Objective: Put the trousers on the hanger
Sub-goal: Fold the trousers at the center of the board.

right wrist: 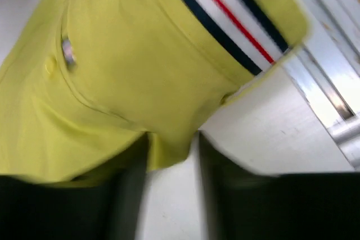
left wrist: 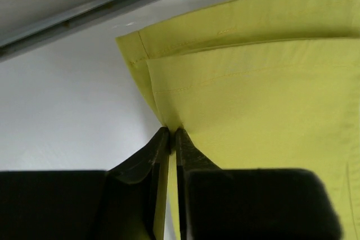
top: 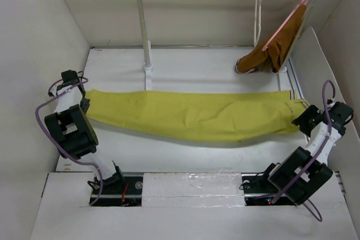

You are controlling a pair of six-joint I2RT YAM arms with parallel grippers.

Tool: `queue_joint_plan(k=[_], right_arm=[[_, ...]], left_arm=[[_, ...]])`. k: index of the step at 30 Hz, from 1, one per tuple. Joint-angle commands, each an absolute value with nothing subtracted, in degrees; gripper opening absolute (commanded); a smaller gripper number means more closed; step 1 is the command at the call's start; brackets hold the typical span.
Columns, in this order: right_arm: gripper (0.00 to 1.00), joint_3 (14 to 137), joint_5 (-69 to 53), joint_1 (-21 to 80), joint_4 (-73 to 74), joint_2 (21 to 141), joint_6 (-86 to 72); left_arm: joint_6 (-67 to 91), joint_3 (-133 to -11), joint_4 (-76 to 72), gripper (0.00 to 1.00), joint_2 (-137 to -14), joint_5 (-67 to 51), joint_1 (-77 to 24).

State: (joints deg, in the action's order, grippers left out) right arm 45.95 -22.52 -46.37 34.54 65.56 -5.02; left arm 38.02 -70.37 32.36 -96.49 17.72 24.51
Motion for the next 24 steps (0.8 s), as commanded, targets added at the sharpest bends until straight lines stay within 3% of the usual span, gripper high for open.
queue_joint_plan(k=[1,3,4,6,7,10,15,16,17,20,24], right_arm=[[0.55,43.34,-15.47,-47.81,32.0,62.76,-1.5],[0.7,42.71,-20.28,-47.81,30.66,64.68,-1.14],[0.71,46.28,-22.65,-47.81,33.81,65.99,-0.71],[0.71,49.03,-24.08,-47.11,34.45,64.96,-1.4],[0.71,53.13,-23.12,-44.32,36.63,64.17,-1.84],[0.71,56.16,-21.44,-38.16,37.01,61.62,-3.07],[0.65,51.79,-21.45,-23.94,36.21,54.51,-3.25],[0.6,50.11,-21.53,-22.51,35.6,51.1,-3.16],[0.4,48.1,-23.27,-21.54,34.03,49.5,-3.16],[0.0,41.41,-28.63,-16.54,29.55,46.85,-2.11],[0.0,38.06,-34.2,-9.16,27.85,48.77,3.68]], left_arm=[[38.23,-65.39,32.16,0.06,-96.23,22.94,25.93],[39.28,-67.13,34.87,0.12,-97.9,23.55,25.93],[39.81,-68.54,35.5,0.26,-97.3,23.55,25.93],[39.81,-69.6,35.25,0.3,-95.47,22.34,25.93],[40.16,-69.96,34.2,0.4,-93.27,17.19,25.41],[39.9,-70.92,33.22,0.47,-91.41,14.6,23.49],[37.54,-74.78,33.49,0.45,-92.28,18.45,19.43],[36.83,-75.58,33.23,0.45,-93.24,19.59,18.81],[36.22,-76.37,33.05,0.45,-94.64,20.47,17.5],[36.12,-79.97,33.4,0.43,-97.82,23.02,16.09],[34.73,-83.3,27.88,0.43,-104.49,19.7,16.08]])
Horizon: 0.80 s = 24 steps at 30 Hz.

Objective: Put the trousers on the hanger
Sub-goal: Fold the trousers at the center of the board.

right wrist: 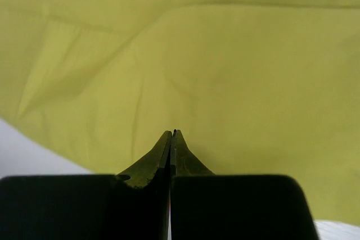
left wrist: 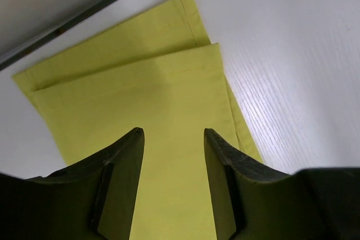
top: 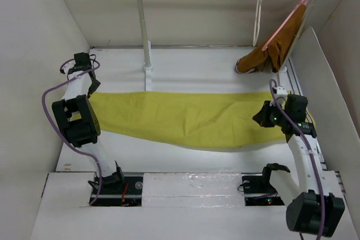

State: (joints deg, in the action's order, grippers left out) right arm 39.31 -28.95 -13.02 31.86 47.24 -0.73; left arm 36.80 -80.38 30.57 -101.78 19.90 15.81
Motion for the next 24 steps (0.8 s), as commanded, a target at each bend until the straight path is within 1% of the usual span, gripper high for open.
queue_joint_plan(k=[1,3,4,5,7,8,9,12,13,14,15,22,24], right_arm=[[0.0,38.23,-33.23,-7.4,28.47,49.3,4.65],[0.01,39.11,-31.56,-3.35,30.57,51.58,7.64],[0.04,39.63,-30.86,-2.38,32.15,52.29,8.6],[0.15,39.46,-30.85,-0.81,31.99,52.73,9.22],[0.25,39.46,-31.29,0.43,32.34,54.22,9.49],[0.32,39.64,-31.81,1.66,32.26,54.49,9.41],[0.35,39.81,-31.9,2.28,32.17,54.67,9.4],[0.37,40.69,-29.27,4.3,32.78,54.49,9.4],[0.37,41.13,-28.83,4.31,33.31,54.84,9.49],[0.37,41.48,-28.57,4.31,33.57,55.02,9.75],[0.37,41.66,-28.39,4.31,33.75,55.28,10.1],[0.37,42.36,-26.81,4.31,33.75,56.95,10.81],[0.37,41.93,-27.86,4.31,33.23,57.57,11.07]], left_arm=[[34.28,-84.63,28.04,0.42,-105.72,19.69,16.08],[34.02,-88.04,28.83,0.41,-108.44,20.91,16.08],[33.67,-89.63,29.0,0.41,-109.5,22.05,16.08],[33.49,-90.87,29.35,0.41,-110.47,22.76,16.08],[33.4,-94.56,30.23,0.41,-113.9,23.64,16.08],[33.49,-95.61,30.67,0.4,-115.04,23.64,16.08],[33.49,-96.76,30.67,0.4,-116.7,23.9,16.08],[33.31,-97.82,30.24,0.36,-118.99,25.83,15.56],[33.31,-98.0,30.32,0.29,-119.44,26.8,15.56],[33.66,-98.09,30.84,0.25,-119.79,27.5,15.56],[34.1,-97.91,31.46,0.24,-120.49,28.29,15.56],[33.58,-97.38,30.68,0.23,-122.08,27.6,15.56],[32.7,-98.17,30.06,0.25,-122.78,26.37,15.56]])
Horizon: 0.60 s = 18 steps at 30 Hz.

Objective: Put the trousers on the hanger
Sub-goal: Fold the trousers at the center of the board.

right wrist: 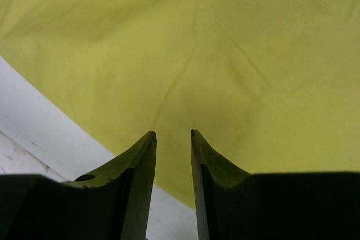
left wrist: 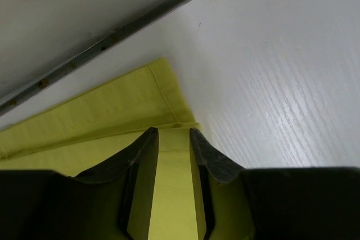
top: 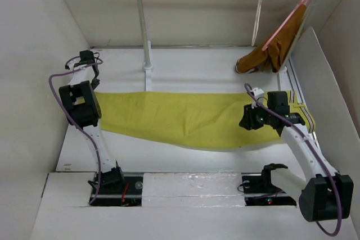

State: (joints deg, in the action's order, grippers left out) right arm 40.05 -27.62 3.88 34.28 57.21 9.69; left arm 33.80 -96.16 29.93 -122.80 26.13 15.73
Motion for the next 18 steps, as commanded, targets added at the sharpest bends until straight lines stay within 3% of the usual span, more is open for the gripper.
queue_joint_plan(k=[1,7,11,14,15,18], right_arm=[[0.36,41.49,-28.73,4.83,32.35,58.09,10.99],[0.36,41.22,-28.39,7.12,31.12,59.76,10.72],[0.36,41.31,-27.34,8.53,30.59,60.47,10.02],[0.36,41.75,-27.07,8.53,30.67,60.82,10.02],[0.36,41.92,-27.07,8.53,30.67,60.99,10.19],[0.35,42.19,-26.54,8.53,30.94,61.26,10.2]], left_arm=[[32.7,-98.43,29.8,0.29,-122.87,26.11,15.03],[32.26,-97.38,26.9,0.38,-122.78,24.0,15.03],[32.87,-98.53,28.56,0.37,-125.15,23.38,15.03],[33.22,-97.65,27.51,0.24,-125.42,23.55,15.03],[33.22,-97.56,27.42,0.11,-125.42,23.47,15.03],[33.66,-98.08,27.69,0.0,-125.33,23.73,15.03]])
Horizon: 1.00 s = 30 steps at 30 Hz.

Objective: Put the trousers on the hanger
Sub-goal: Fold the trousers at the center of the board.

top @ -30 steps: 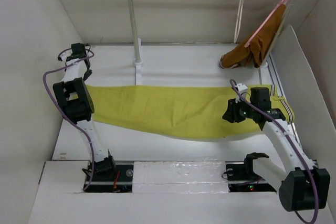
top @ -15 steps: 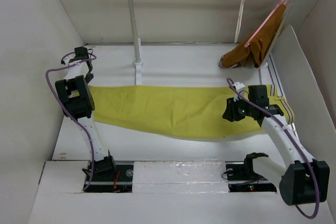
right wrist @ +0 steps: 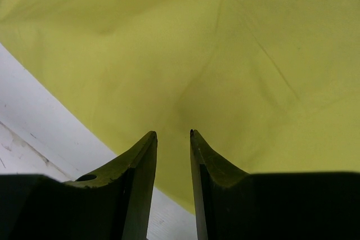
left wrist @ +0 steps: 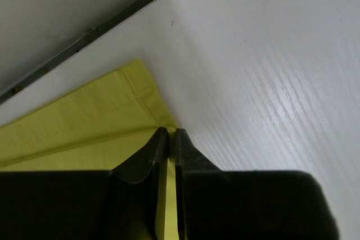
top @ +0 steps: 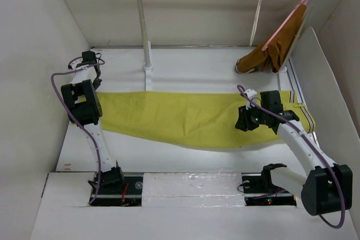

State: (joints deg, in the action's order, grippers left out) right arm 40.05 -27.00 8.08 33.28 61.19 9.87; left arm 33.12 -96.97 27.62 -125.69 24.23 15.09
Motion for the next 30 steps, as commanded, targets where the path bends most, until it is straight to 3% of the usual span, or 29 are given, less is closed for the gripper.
queue_joint_plan(k=[1,20,30], right_arm=[[0.36,42.1,-26.72,8.53,30.68,61.35,10.2],[0.35,40.17,-24.43,4.75,26.54,67.32,13.88],[0.38,41.31,-23.99,-0.35,28.21,67.85,13.36]], left_arm=[[33.84,-98.35,27.77,0.0,-125.07,23.82,15.03],[34.98,-97.03,31.9,0.0,-114.79,26.98,16.25],[31.81,-98.79,34.71,0.0,-118.38,35.06,18.72]])
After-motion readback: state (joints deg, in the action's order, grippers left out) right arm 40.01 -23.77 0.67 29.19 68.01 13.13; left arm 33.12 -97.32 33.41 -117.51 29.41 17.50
